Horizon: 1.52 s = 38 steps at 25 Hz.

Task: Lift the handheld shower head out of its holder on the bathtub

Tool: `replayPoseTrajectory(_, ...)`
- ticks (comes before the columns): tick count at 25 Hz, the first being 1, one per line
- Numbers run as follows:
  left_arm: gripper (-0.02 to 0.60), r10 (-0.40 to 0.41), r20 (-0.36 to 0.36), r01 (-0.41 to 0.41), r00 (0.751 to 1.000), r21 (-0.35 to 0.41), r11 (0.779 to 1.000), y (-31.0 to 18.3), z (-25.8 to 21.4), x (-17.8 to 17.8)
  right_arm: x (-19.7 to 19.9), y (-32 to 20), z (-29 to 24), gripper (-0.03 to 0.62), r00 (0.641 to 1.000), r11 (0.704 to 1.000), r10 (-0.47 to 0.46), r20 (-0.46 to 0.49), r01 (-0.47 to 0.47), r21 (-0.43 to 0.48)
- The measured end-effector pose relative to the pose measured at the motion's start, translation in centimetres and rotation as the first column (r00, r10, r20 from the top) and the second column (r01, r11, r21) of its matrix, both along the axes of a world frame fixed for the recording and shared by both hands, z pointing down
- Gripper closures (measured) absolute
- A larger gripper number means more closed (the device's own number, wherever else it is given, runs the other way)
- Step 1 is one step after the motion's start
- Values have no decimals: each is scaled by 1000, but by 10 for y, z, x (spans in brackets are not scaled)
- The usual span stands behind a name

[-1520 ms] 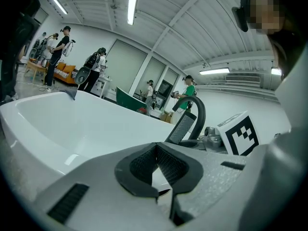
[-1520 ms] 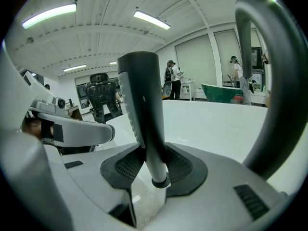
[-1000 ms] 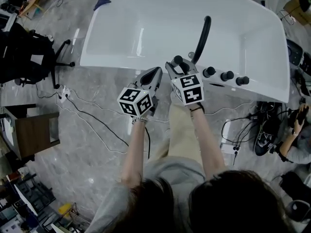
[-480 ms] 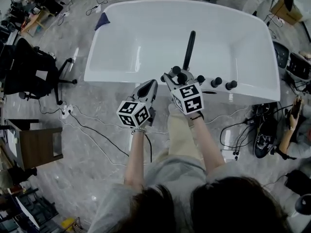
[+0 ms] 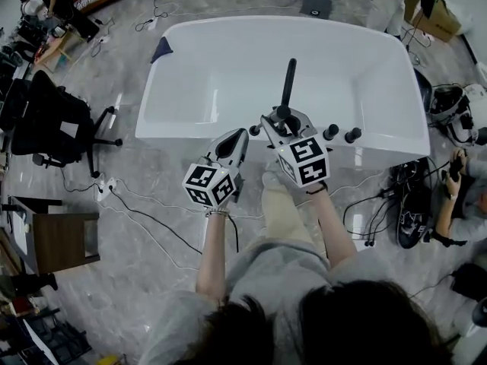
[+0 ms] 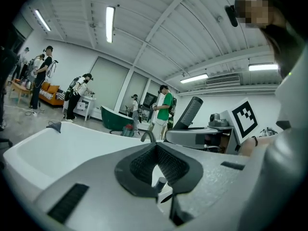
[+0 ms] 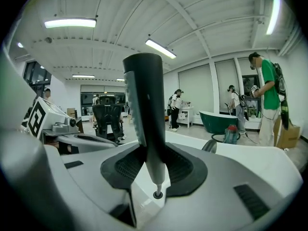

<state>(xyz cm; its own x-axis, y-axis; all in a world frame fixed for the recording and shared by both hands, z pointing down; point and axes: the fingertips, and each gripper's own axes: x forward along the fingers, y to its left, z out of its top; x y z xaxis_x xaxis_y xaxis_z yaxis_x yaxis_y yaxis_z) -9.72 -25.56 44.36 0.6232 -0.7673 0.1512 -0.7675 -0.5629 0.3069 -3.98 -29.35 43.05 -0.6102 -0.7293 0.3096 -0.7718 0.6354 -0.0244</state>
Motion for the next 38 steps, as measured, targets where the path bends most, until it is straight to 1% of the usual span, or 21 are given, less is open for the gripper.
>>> replayPoseTrajectory(10, 575, 34, 5, -34, 999, 84, 996, 36, -43, 13, 25, 36, -44, 462, 999, 997, 34, 19, -35, 68)
replayPoseTrajectory(13, 575, 52, 11, -53, 999, 108, 993, 44, -53, 18, 31, 44, -54, 462, 998, 995, 47, 34, -50, 82)
replayPoseTrajectory(18, 575, 58, -3, -57, 998, 146, 988, 55, -72, 19, 36, 57, -74, 462, 998, 993, 53, 38, -57, 103)
replayPoseTrajectory(23, 575, 70, 7, -70, 998, 193, 979, 69, -88, 34, 52, 73, -90, 462, 998, 988, 54, 39, -59, 140)
replayPoseTrajectory(31, 575, 97, 38, -103, 995, 236, 966, 83, -108, 33, 56, 90, -112, 462, 994, 982, 79, 69, -89, 166)
replayPoseTrajectory(38, 575, 142, 54, -151, 988, 246, 958, 96, -115, 43, 68, 107, -129, 462, 989, 976, 112, 93, -127, 176)
